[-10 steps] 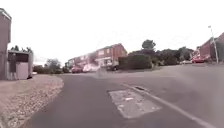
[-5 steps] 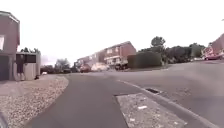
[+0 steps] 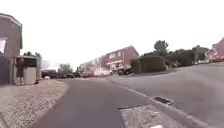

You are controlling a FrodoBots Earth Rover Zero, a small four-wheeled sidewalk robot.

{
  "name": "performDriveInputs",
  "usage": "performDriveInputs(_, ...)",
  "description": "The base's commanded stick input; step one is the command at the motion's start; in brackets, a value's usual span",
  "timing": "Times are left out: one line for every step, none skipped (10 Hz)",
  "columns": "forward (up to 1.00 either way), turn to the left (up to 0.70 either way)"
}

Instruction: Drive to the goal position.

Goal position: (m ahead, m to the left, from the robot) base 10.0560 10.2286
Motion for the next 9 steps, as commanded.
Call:
performDriveInputs(1.0, 0.0)
performDriveInputs(1.0, 0.0)
performDriveInputs(1.0, 0.0)
performDriveInputs(1.0, 0.03)
performDriveInputs(1.0, 0.17)
performDriveInputs(1.0, 0.24)
performDriveInputs(1.0, 0.29)
performDriveInputs(1.0, 0.4)
performDriveInputs(1.0, 0.4)
